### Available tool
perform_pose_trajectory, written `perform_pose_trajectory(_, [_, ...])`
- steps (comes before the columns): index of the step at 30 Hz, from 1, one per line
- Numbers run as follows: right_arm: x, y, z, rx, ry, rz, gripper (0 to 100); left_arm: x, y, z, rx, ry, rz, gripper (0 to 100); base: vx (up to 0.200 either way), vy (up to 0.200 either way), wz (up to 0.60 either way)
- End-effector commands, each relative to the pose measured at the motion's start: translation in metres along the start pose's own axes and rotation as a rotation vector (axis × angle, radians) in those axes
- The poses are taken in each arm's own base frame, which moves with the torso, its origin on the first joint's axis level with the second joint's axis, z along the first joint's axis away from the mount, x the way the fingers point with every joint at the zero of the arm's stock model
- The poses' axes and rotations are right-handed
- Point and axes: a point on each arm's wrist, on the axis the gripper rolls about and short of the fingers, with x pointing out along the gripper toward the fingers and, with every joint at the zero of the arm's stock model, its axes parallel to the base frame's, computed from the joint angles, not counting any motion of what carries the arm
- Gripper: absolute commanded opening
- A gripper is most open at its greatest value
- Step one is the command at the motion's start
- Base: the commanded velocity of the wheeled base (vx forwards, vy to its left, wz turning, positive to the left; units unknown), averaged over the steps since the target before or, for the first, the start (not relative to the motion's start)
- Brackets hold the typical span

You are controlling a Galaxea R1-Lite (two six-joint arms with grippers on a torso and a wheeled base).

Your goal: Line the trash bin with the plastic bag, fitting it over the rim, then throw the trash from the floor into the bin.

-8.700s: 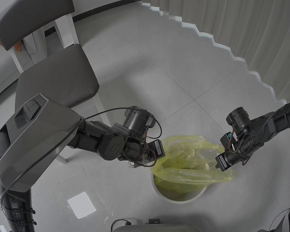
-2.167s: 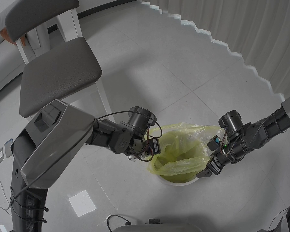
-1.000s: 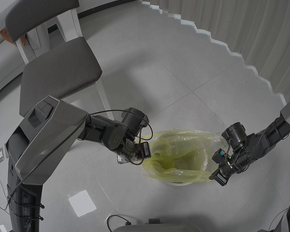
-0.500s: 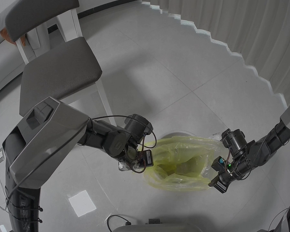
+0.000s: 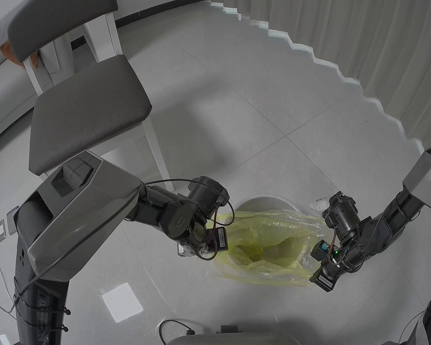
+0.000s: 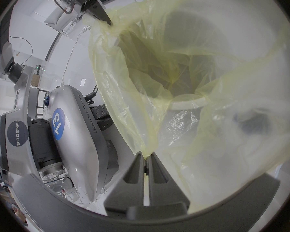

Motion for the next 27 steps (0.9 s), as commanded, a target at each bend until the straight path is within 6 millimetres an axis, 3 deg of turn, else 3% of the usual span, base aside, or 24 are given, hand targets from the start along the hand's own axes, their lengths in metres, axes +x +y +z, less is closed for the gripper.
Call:
perform_pose_trajectory(1, [0.018,-0.001,-0.003,0.004,0.021,0.010,0,0.014,0.006,-0.001,0.025,0.009,0.033,0,0.000,0.000,0.00])
perform_pose_trajectory(6, [0.023,-0.003,-0.001,0.003,0.013,0.007,0,0.018,0.007,-0.001,0.032,0.012,0.040,0,0.000,0.000,0.00])
perform_pose_trajectory(11, [0.022,0.000,-0.003,-0.008,0.018,0.010,0,0.010,0.004,-0.005,0.047,0.013,0.035,0,0.000,0.000,0.00])
perform_pose_trajectory(27, [0.039,-0.009,0.006,-0.004,0.049,-0.068,0,0.033,0.014,0.007,0.078,-0.009,0.072,0,0.000,0.000,0.00])
